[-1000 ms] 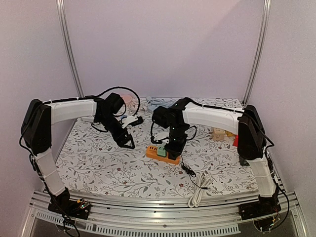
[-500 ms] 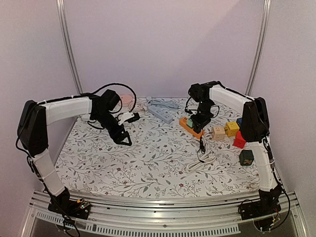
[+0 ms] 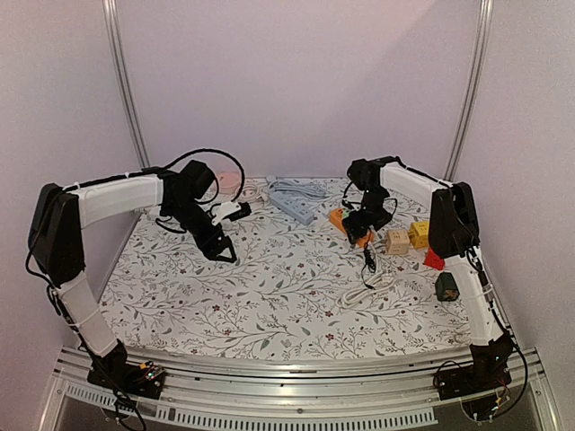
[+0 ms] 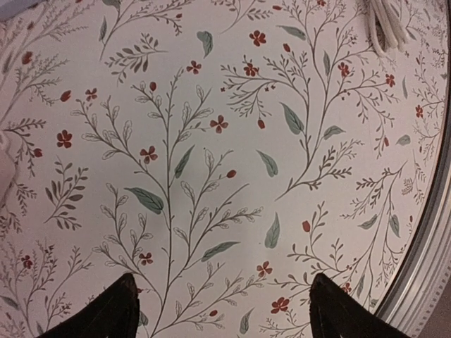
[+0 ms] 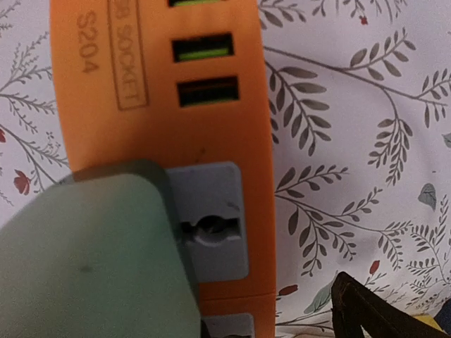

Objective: Insert the plug
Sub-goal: Move the socket to the center of the board.

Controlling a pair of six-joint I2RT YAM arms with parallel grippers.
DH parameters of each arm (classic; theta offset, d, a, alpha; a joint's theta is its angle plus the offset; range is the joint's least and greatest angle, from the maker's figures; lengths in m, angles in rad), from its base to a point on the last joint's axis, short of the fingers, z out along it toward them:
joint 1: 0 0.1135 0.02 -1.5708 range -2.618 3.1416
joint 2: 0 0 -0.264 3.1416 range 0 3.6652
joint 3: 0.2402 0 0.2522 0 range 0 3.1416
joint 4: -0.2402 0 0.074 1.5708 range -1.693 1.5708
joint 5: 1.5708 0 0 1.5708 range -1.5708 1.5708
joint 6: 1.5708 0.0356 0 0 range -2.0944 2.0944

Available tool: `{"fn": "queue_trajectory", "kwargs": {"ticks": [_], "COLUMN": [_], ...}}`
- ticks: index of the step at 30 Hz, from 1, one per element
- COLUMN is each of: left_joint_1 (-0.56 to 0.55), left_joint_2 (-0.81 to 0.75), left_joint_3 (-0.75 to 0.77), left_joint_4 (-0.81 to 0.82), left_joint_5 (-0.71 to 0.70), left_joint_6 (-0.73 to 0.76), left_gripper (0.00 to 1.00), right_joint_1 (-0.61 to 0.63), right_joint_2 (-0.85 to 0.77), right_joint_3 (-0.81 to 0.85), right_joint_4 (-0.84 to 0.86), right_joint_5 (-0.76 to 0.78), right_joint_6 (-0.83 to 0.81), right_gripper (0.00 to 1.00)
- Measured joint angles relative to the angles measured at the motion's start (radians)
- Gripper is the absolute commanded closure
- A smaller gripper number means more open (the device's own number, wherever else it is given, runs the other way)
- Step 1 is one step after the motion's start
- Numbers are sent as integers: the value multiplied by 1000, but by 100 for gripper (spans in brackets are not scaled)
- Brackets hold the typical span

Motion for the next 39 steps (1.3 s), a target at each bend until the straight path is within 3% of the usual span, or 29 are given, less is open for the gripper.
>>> {"fn": "queue_trajectory", "kwargs": {"ticks": [7, 13, 19, 24, 30, 39], "left_joint_1": [1, 1, 5, 6, 24, 94], "left_joint_2": [0, -1, 1, 82, 230, 471], "left_joint_3": [0, 11, 53, 214, 452, 639], "left_joint_4": [-6, -11, -10, 11, 91, 130], "left_joint_5": [-1, -6, -19, -59, -117, -169], "left_joint_6": [5, 18, 23, 30, -25, -204], "left_gripper": [17, 13, 11, 10, 8, 12], "right_joint_1": [2, 11, 12, 14, 36, 95], "right_joint_2": [-38, -198, -536, -657, -498, 46], "right_joint_3": [-59, -110, -311, -464, -488, -100], "right_joint_4": [4, 57, 305, 591, 926, 1065], "right_joint_5": [-12, -92, -257, -414, -418, -367], "right_joint_6": [-6, -45, -77, 20, 320, 711], "right_gripper": [1, 1, 1, 4, 10, 15]}}
